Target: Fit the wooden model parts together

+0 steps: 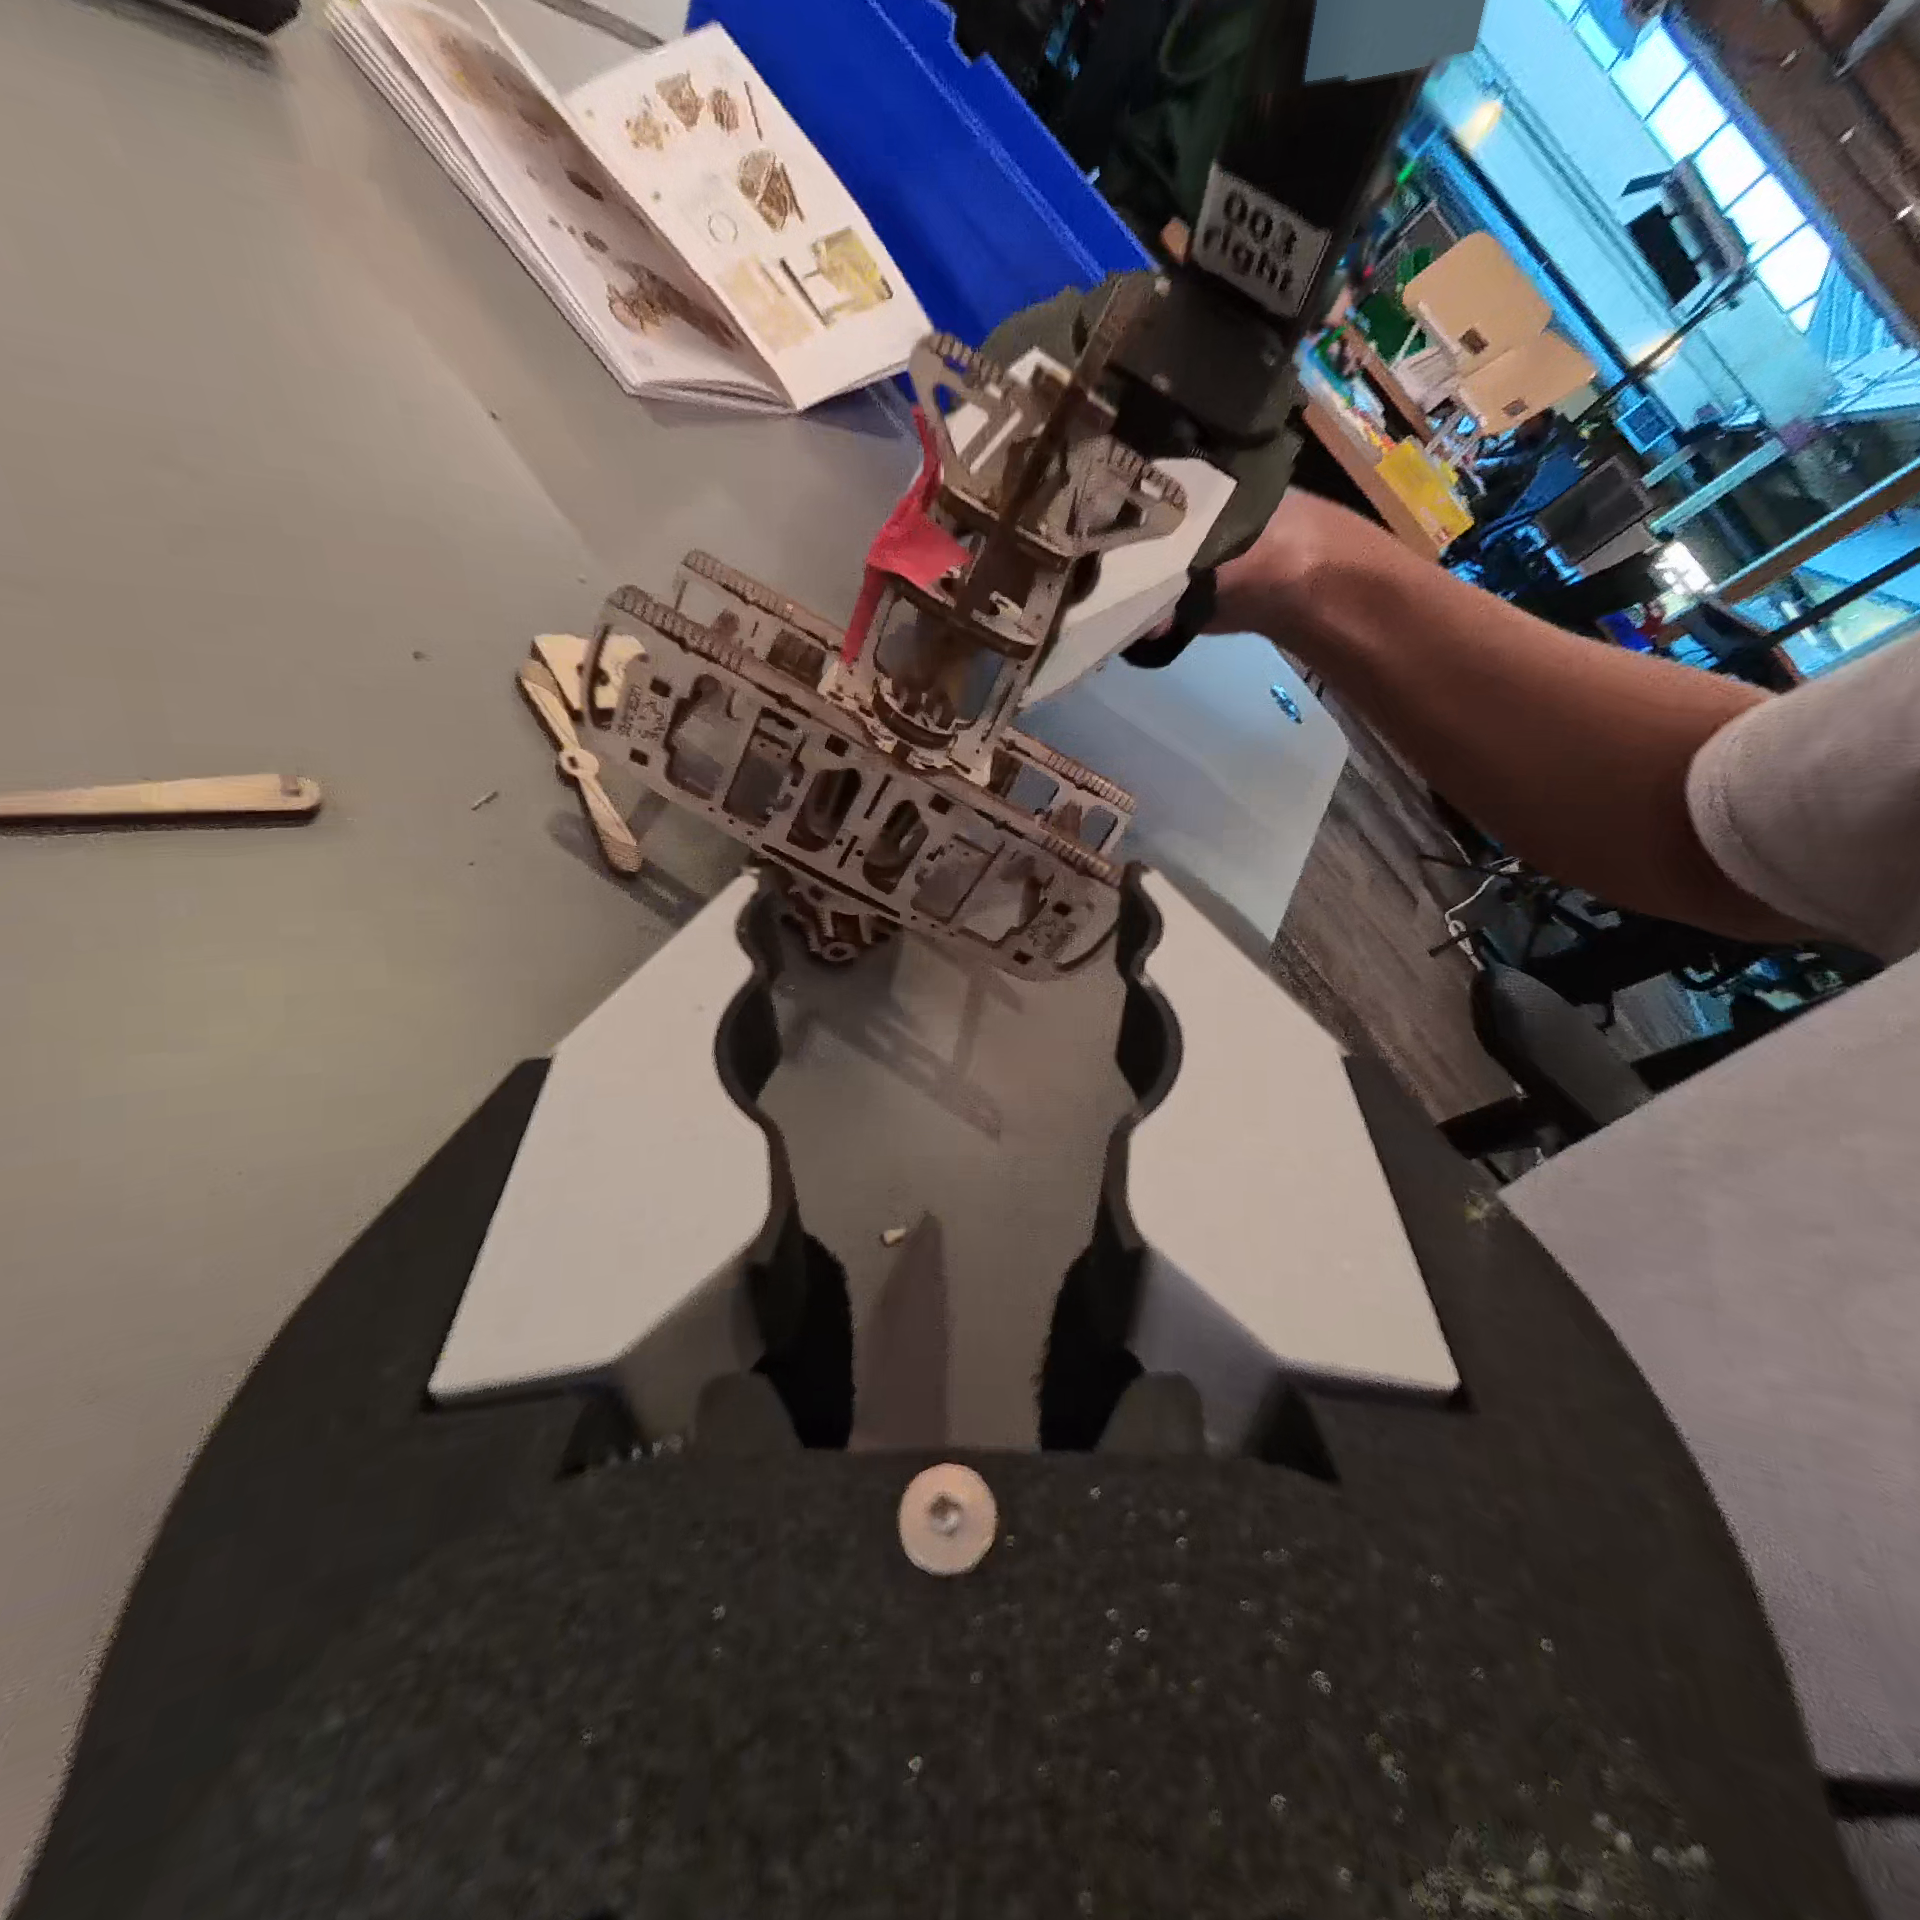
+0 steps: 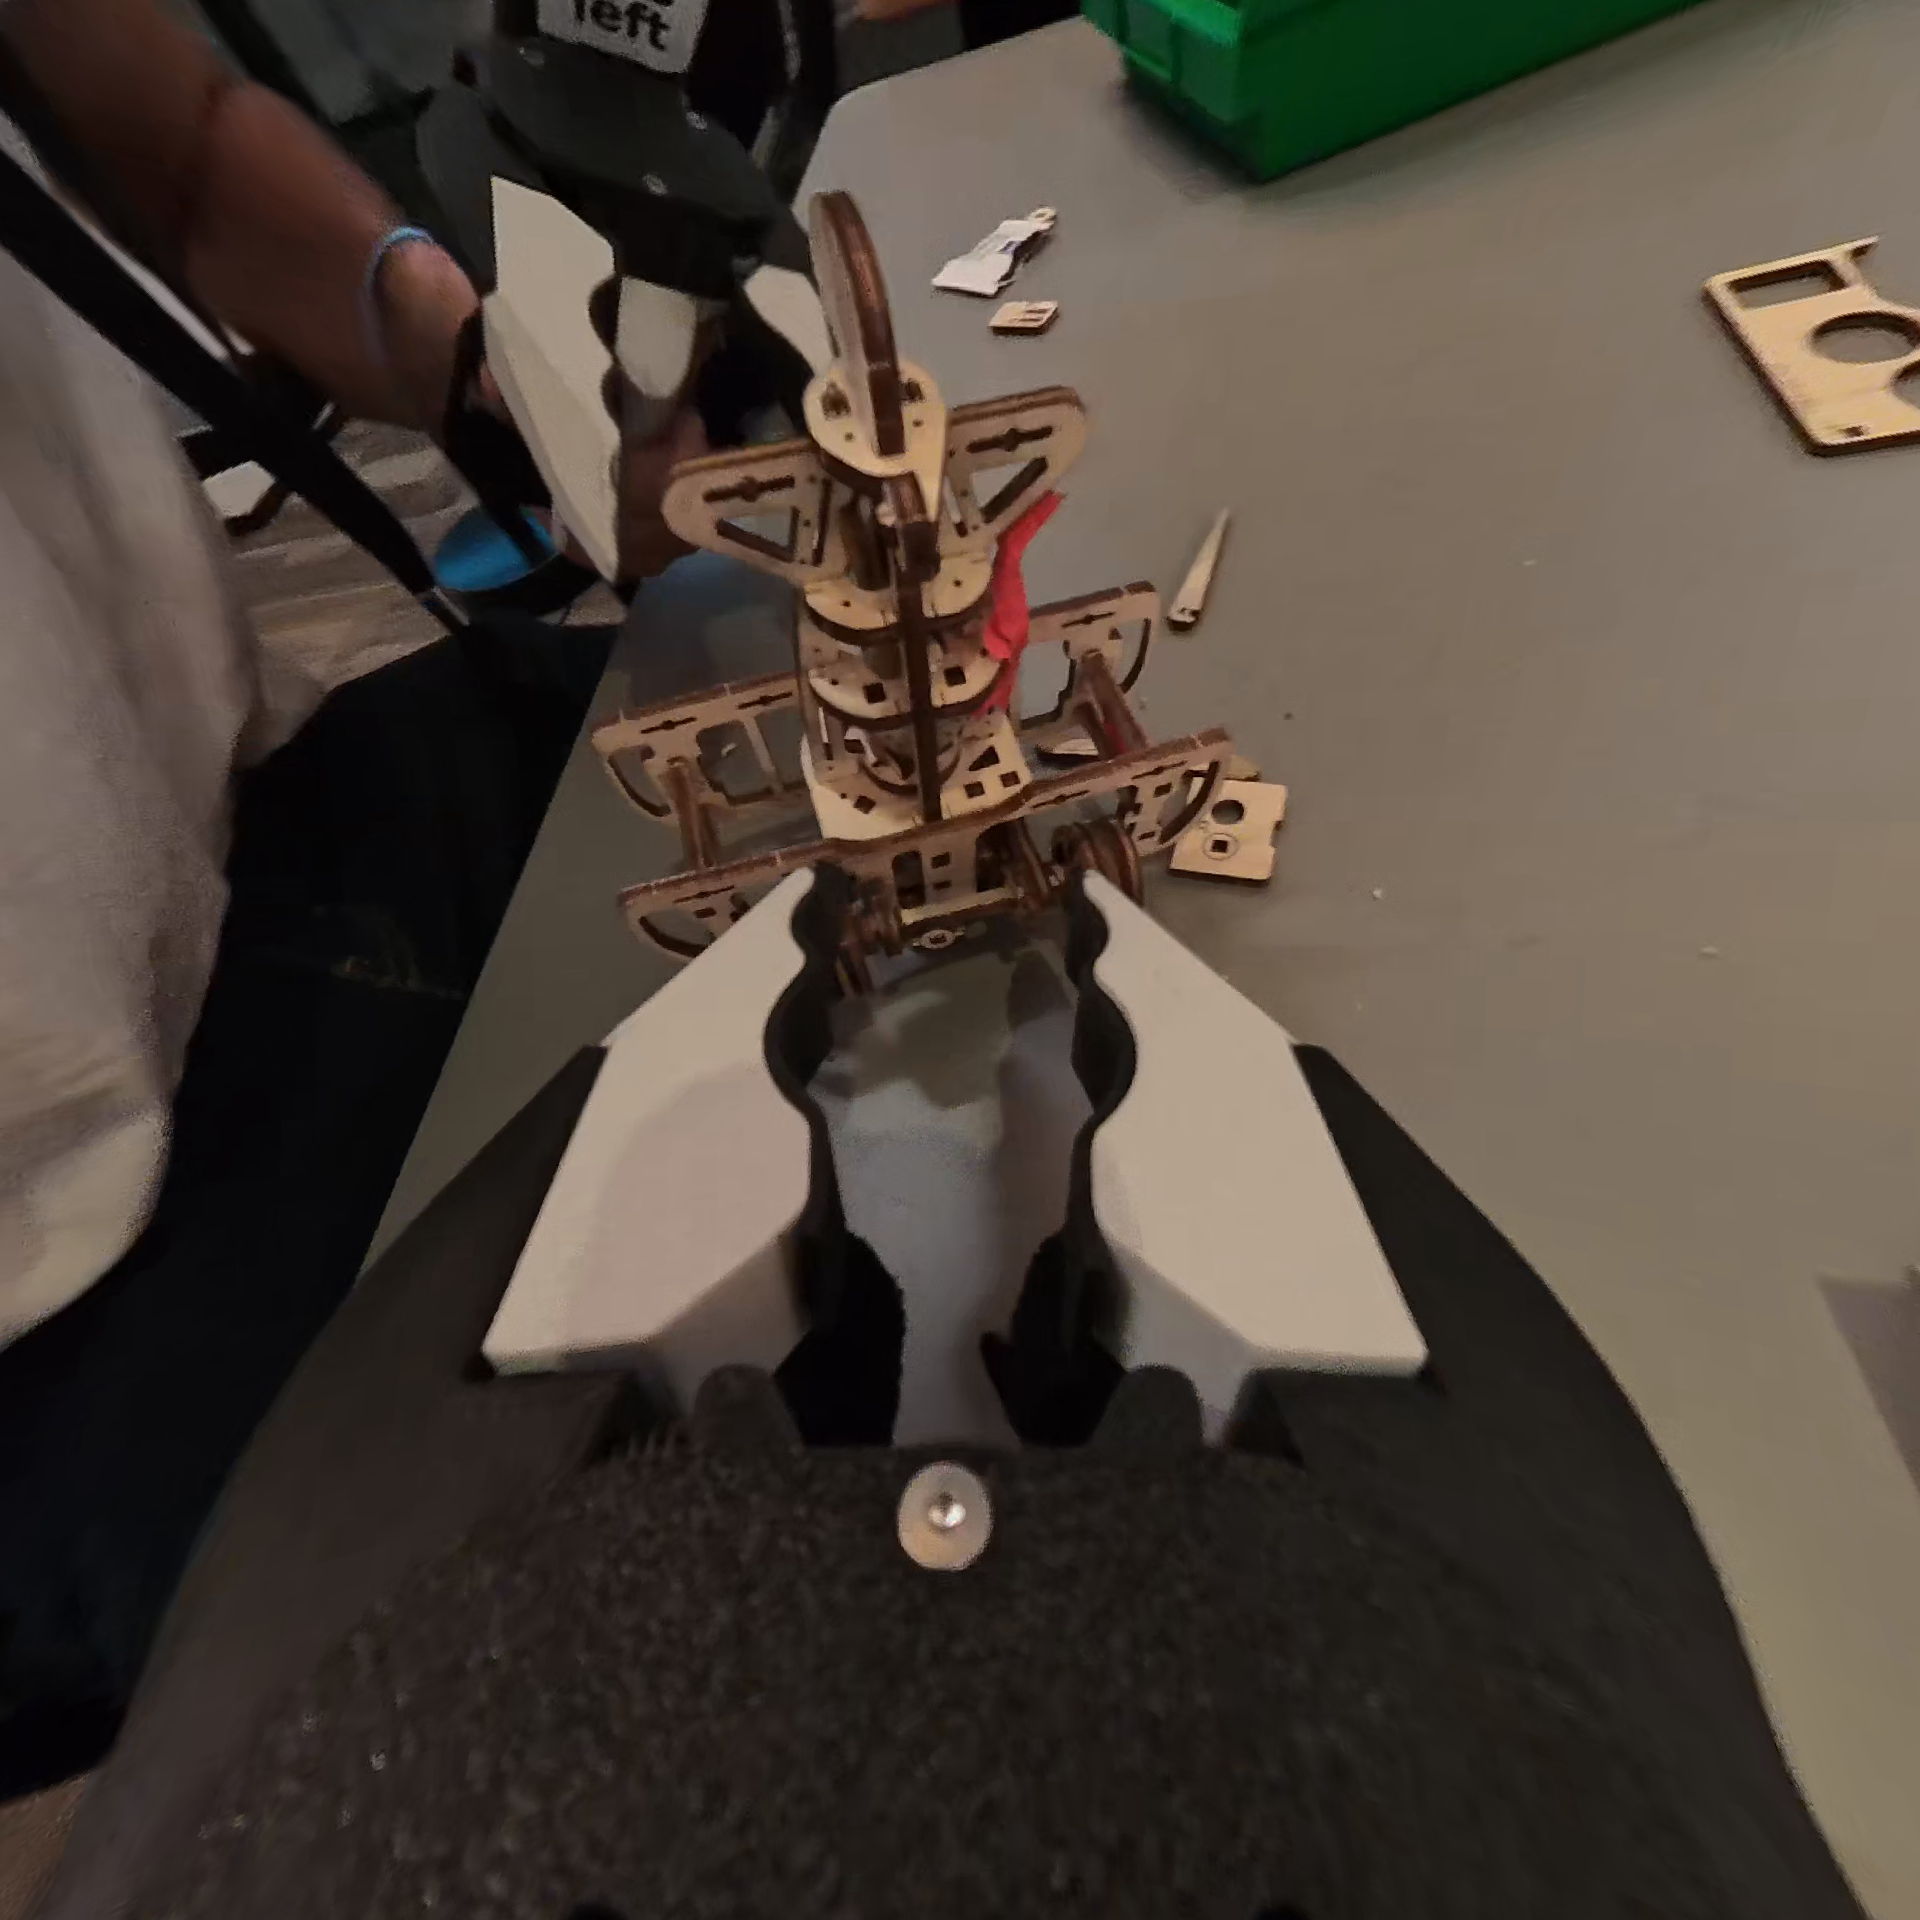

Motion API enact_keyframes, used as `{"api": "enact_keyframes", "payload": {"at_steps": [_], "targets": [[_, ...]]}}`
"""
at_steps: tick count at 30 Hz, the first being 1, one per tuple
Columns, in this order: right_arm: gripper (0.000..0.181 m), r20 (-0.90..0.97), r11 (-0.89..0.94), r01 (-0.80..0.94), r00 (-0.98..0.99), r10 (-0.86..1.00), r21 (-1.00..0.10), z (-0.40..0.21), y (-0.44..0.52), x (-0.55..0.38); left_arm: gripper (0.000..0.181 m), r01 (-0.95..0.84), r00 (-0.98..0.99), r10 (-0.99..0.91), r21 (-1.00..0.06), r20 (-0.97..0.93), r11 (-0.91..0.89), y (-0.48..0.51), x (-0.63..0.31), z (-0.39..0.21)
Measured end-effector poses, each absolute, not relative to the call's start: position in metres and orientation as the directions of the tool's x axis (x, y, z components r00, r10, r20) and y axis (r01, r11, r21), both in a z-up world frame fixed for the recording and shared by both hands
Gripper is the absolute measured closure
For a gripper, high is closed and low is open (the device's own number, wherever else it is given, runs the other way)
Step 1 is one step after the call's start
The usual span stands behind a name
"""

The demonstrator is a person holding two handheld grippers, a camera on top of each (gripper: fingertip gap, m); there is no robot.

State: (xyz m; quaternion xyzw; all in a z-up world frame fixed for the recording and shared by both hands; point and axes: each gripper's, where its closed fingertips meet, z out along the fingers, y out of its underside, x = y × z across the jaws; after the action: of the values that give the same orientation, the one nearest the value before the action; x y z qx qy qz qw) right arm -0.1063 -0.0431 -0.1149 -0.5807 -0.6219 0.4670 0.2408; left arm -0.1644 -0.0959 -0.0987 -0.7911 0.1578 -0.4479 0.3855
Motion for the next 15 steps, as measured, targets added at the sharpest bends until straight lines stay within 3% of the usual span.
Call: {"api": "enact_keyframes", "payload": {"at_steps": [4, 9, 15], "targets": [[0.141, -0.236, -0.076, 0.501, -0.264, 0.935, -0.862, -0.116, -0.052, -0.113, 0.110, 0.122, 0.481, -0.560, -0.684, 0.674, -0.719, -0.096, -0.143, -0.100], [0.144, -0.238, -0.072, 0.499, -0.278, 0.930, -0.863, -0.117, -0.061, -0.122, 0.116, 0.163, 0.501, -0.522, -0.668, 0.691, -0.726, -0.088, -0.137, -0.105], [0.147, -0.198, -0.047, 0.481, -0.269, 0.943, -0.875, -0.112, -0.073, -0.120, 0.143, 0.164, 0.575, -0.474, -0.662, 0.667, -0.731, -0.088, -0.138, -0.118]]}}
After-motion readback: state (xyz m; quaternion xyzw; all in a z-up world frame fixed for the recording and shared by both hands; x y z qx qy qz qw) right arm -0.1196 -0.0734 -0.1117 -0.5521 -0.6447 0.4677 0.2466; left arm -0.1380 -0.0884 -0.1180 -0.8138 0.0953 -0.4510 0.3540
